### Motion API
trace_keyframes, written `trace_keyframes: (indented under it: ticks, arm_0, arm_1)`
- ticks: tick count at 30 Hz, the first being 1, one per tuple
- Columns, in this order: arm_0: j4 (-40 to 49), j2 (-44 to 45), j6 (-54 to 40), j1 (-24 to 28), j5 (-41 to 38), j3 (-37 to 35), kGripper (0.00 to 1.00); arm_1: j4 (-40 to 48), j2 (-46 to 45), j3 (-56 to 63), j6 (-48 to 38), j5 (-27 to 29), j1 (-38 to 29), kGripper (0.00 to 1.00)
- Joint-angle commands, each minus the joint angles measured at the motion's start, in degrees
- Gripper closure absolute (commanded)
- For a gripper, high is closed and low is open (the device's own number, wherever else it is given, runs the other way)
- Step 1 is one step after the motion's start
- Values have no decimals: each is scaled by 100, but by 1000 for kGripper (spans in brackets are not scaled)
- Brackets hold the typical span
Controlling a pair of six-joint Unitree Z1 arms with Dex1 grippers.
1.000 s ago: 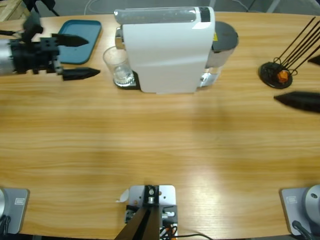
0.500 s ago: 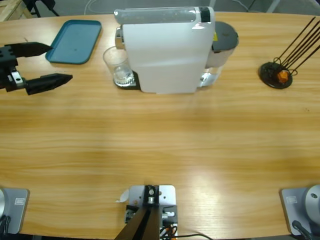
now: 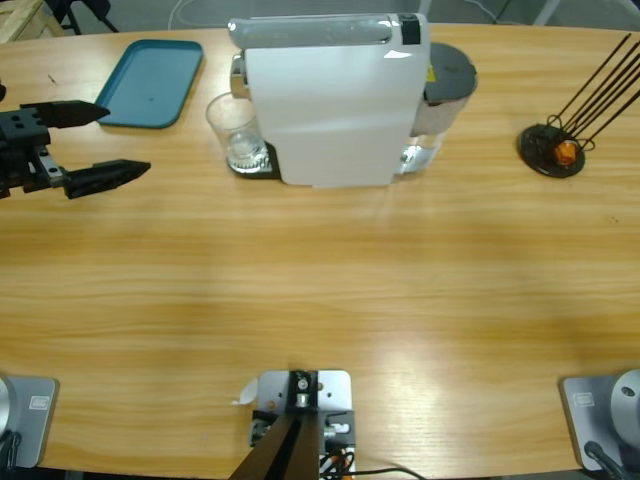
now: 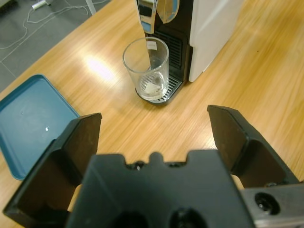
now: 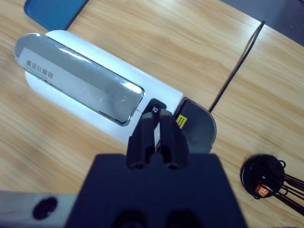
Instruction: Pour coffee
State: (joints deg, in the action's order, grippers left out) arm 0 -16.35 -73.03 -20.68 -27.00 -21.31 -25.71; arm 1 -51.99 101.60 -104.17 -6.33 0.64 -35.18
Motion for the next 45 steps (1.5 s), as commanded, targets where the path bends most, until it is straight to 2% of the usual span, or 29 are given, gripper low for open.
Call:
trace_keyframes:
  ticks: [1, 45]
  arm_0:
    - [26, -308, -99, -60, 89, 184, 36]
    - [-9, -556, -259, -68, 13, 128, 36]
  arm_1:
    - [-223, 473, -130, 70, 76, 38, 1000]
    - [-290, 756, 47, 123, 111, -41, 1000]
